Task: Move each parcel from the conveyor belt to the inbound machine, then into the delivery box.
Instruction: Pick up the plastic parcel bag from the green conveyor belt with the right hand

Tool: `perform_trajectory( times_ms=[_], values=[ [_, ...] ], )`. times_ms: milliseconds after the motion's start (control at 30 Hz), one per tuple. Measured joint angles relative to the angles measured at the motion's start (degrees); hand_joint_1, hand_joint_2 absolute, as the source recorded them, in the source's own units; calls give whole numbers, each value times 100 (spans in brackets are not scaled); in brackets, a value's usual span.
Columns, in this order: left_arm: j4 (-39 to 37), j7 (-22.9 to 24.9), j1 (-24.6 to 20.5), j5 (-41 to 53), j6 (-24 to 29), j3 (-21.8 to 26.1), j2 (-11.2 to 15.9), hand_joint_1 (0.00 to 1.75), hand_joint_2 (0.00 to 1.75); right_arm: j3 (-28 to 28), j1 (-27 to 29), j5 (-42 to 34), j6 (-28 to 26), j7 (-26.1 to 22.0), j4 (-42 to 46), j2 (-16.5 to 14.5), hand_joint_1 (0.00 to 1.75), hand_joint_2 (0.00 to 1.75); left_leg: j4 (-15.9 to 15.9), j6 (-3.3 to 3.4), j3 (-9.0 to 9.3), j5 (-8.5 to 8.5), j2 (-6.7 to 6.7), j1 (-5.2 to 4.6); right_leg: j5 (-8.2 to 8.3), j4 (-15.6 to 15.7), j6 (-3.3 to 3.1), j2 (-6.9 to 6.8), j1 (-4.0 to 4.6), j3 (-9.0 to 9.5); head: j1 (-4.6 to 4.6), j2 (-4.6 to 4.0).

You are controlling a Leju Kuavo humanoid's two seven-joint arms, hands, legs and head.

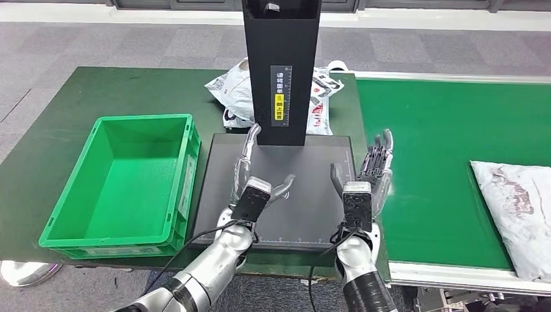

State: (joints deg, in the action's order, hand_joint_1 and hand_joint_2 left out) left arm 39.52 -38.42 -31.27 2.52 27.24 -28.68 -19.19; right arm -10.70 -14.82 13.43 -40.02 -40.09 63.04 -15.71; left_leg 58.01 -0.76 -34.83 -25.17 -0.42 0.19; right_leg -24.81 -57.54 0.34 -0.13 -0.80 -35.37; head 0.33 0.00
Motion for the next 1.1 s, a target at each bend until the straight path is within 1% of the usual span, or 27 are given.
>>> perform_trajectory(
  times_ms=[100, 167, 233, 300, 400, 533, 633, 700, 767, 867, 1100],
  values=[
    [-66, 0, -21, -2, -4, 67, 14, 0, 175, 43, -27, 39, 0, 0, -54, 25, 0, 175, 0, 0, 0, 0, 0, 0, 0, 0, 0, 0, 0, 0, 0, 0],
    [-106, 0, -35, -1, 18, 110, 17, 0, 175, 103, -43, 220, 0, 0, -88, 31, 0, 175, 0, 0, -1, 0, -1, 0, 0, 0, 0, 0, 0, 0, 0, 0],
    [-169, 0, -70, 3, 54, 179, 22, 0, 175, 257, -83, 657, 0, 0, -145, 32, 0, 175, 0, 0, -1, 0, -1, 0, 0, 0, 0, 0, 0, 0, 0, 0],
    [-251, 0, -126, 2, 54, 274, 31, 0, 175, 523, -157, 1216, 0, 0, -236, 32, 0, 175, 0, 0, -1, 0, -1, 0, 0, 0, 0, 0, 0, 0, 0, 0],
    [-328, 0, -214, -45, -23, 456, 69, 0, 175, 1081, -296, 2122, -1, 0, -386, 32, 0, 175, 1, 1, 0, 1, -1, 0, 2, 0, 1, -1, 0, 1, -1, 0],
    [-417, 0, -349, -70, -112, 732, 131, 0, 175, 2098, -527, 3302, -1, 15, -682, 41, 0, 175, 3, 4, 0, 4, -4, -1, 6, 0, 3, -3, -1, 3, 0, 0],
    [-482, 0, -420, -69, -164, 885, 177, 0, 175, 2862, -662, 4022, -2, 24, -875, 76, 0, 175, 3, 5, 0, 4, -5, -2, 7, 0, 4, -3, -2, 4, -1, 0],
    [-486, 0, -436, -76, -182, 980, 206, 0, 175, 3379, -751, 4351, -2, 24, -977, 110, 0, 175, 3, 5, -1, 4, -6, -2, 7, 0, 4, -3, -2, 4, 0, 0],
    [-454, 0, -434, -100, -203, 1079, 228, 0, 175, 3847, -811, 4519, -3, 24, -1047, 149, 0, 175, 3, 5, -2, 3, -8, -2, 7, 0, 4, -4, -2, 4, 0, 0],
    [-430, 0, -431, -118, -227, 1184, 254, 0, 175, 4292, -838, 4615, -4, 23, -1101, 186, 0, 175, 3, 5, -2, 2, -8, -2, 7, 0, 5, -2, -2, 3, 0, 0],
    [-404, 0, -426, -121, -242, 1294, 262, 0, 175, 4688, -872, 4642, -4, 18, -1183, 213, 0, 175, 3, 5, -1, 3, -5, -2, 6, 0, 5, -2, -1, 3, 0, 0]
  ],
)
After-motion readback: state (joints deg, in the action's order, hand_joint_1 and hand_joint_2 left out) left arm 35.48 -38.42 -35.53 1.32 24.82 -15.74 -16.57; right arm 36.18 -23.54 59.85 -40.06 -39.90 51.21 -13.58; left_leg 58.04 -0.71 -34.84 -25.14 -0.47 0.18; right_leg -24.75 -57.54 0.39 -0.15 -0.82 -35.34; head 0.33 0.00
